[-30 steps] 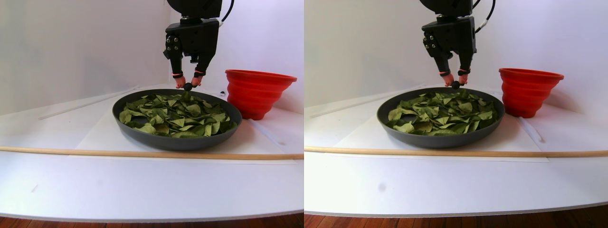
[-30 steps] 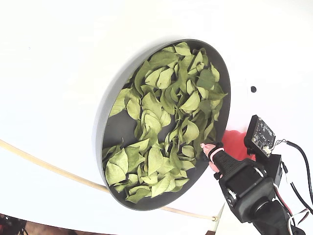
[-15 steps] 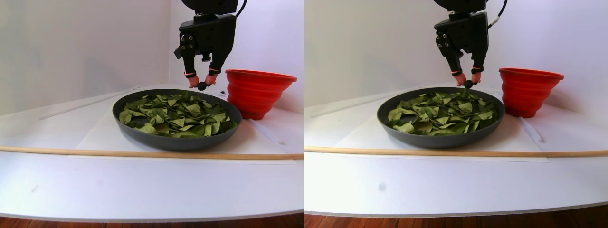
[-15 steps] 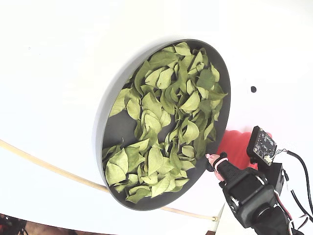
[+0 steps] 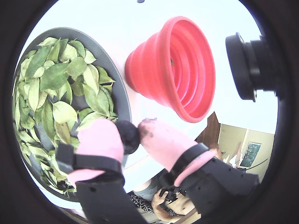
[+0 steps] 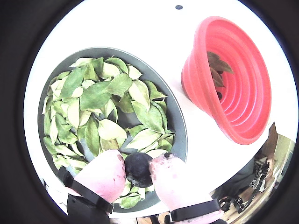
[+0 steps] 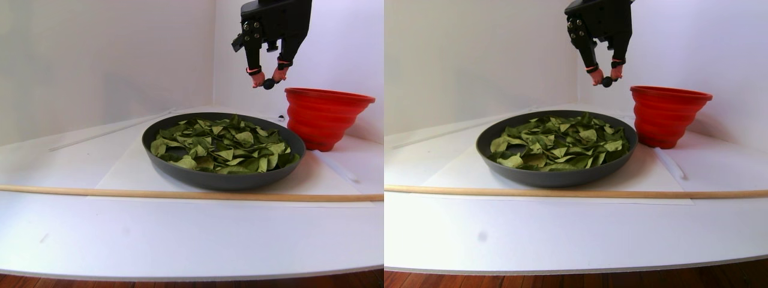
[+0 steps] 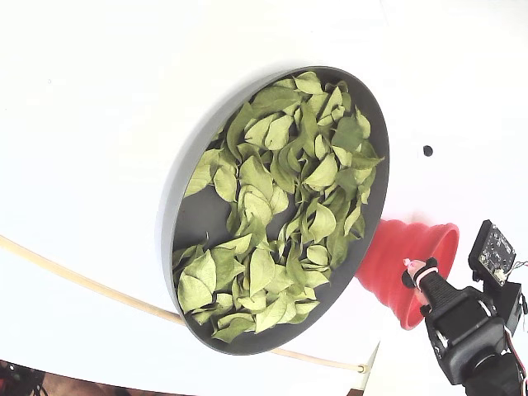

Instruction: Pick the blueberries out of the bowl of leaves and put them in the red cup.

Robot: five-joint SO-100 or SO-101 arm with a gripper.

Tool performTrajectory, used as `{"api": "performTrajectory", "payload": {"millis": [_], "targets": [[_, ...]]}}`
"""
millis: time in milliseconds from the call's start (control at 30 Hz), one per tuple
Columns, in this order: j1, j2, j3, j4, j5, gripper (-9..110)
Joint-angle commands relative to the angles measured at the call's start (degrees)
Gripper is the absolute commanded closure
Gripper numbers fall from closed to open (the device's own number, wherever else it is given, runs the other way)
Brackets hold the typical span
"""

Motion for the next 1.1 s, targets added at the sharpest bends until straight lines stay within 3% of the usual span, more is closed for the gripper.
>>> {"api": "performTrajectory", "payload": {"millis": [0, 1067], "targets": [[2.3, 6.5, -4.5, 0.1, -0.6, 92], [10.8, -0.4, -12.0, -2.3, -4.9, 92]]}}
